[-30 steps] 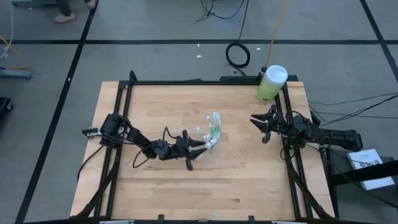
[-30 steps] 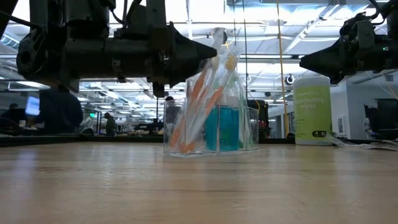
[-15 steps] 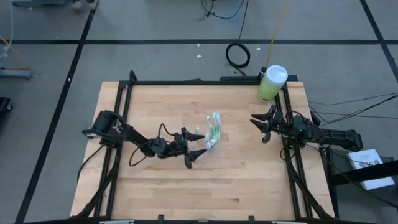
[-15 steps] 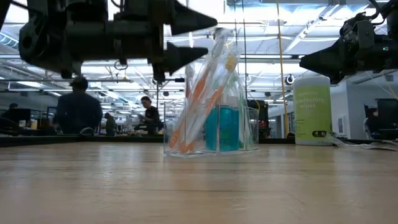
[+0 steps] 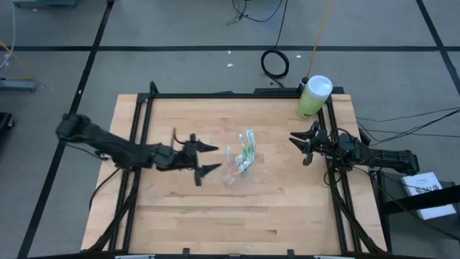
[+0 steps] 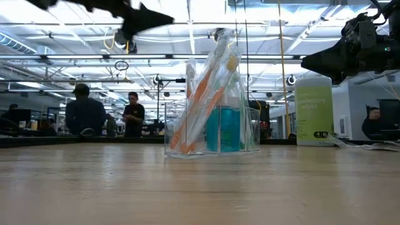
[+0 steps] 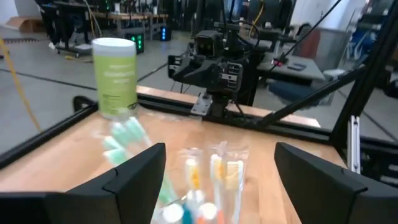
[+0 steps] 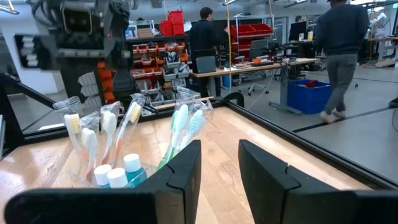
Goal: Pick & Place toothbrushing station
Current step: Return to Home Position
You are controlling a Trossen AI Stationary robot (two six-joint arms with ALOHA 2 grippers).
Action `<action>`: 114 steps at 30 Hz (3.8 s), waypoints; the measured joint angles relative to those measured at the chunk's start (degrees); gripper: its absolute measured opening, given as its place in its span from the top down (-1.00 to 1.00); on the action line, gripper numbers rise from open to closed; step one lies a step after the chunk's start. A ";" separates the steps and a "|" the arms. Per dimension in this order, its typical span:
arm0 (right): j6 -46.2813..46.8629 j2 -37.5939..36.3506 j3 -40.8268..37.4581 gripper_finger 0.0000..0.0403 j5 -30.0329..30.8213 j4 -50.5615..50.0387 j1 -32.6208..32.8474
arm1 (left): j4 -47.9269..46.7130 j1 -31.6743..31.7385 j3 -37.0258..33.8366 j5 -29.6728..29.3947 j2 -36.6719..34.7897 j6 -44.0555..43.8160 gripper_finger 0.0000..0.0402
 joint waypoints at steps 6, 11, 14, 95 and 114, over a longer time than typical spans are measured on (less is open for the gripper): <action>0.00 0.00 0.04 0.51 0.00 0.00 0.02 | -20.54 -0.12 0.00 0.06 -19.55 0.26 -0.48; 0.00 0.00 0.04 0.51 0.00 0.02 0.02 | -30.75 -0.30 0.02 -0.31 -32.12 4.77 -0.48; 0.00 0.01 0.04 0.51 0.00 0.00 0.02 | -36.87 -0.30 0.02 -0.47 -37.65 9.17 -0.48; 0.00 0.00 0.04 0.51 0.00 0.01 0.00 | -30.33 24.55 -35.98 27.32 -73.19 8.96 -0.48; 0.00 0.00 0.04 0.51 0.00 0.01 0.02 | -30.29 24.55 -35.98 27.34 -73.19 8.94 -0.48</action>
